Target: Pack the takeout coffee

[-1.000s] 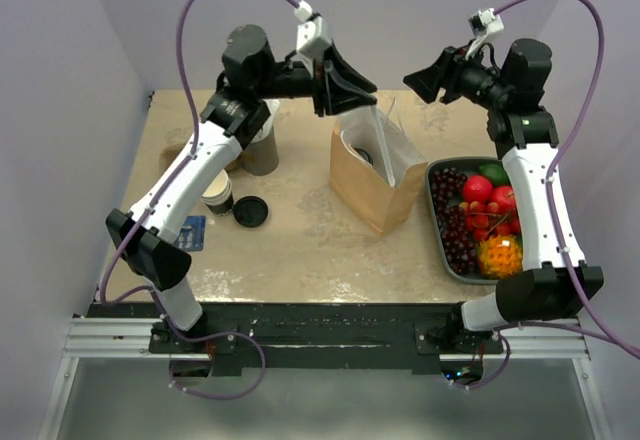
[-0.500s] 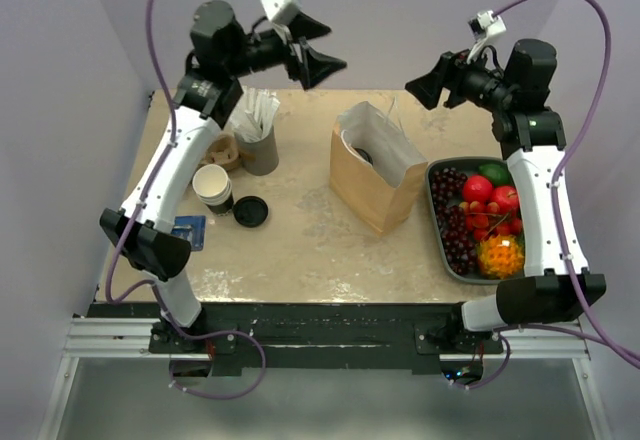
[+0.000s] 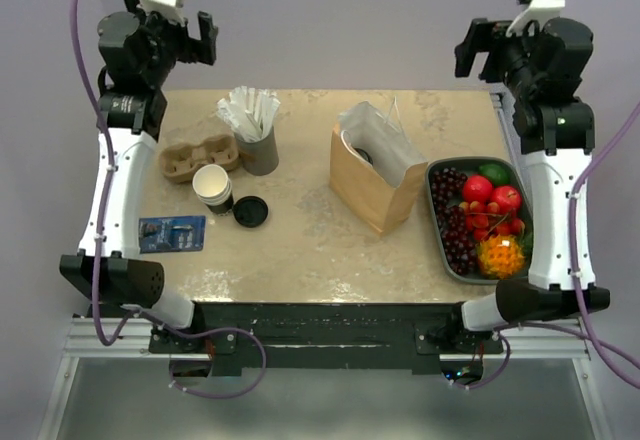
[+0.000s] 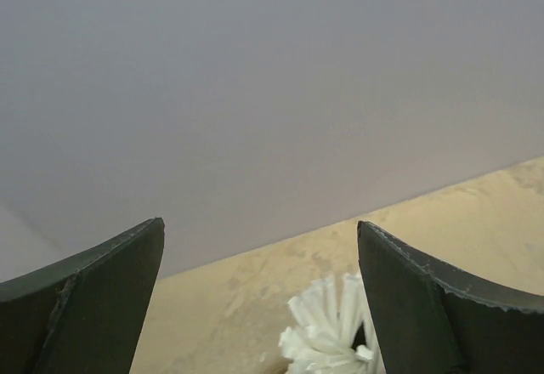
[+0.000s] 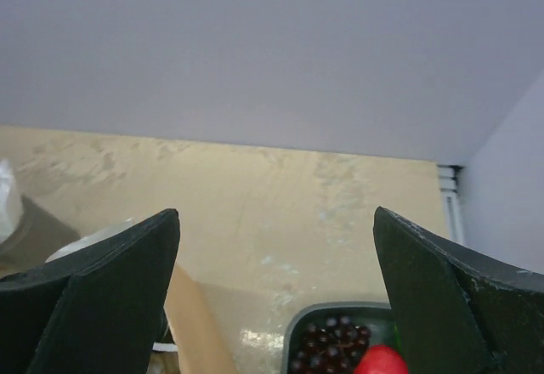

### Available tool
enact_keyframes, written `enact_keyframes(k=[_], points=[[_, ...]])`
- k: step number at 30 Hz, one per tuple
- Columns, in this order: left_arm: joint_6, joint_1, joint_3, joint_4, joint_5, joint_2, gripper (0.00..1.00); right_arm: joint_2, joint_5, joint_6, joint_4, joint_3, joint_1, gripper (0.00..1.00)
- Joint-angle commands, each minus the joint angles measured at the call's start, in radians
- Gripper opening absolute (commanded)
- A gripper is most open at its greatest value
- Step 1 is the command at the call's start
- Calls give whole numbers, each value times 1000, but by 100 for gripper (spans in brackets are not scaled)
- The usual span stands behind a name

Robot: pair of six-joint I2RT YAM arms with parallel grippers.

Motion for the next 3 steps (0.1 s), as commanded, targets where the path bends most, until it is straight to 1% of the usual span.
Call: enact_keyframes(k=[1, 3], points=[[-7, 58, 7, 48, -219, -34, 99, 100, 210, -2, -21, 241, -1, 99], [-45, 65, 62, 59, -265, -20, 99, 138, 211, -3, -14, 367, -1, 99]])
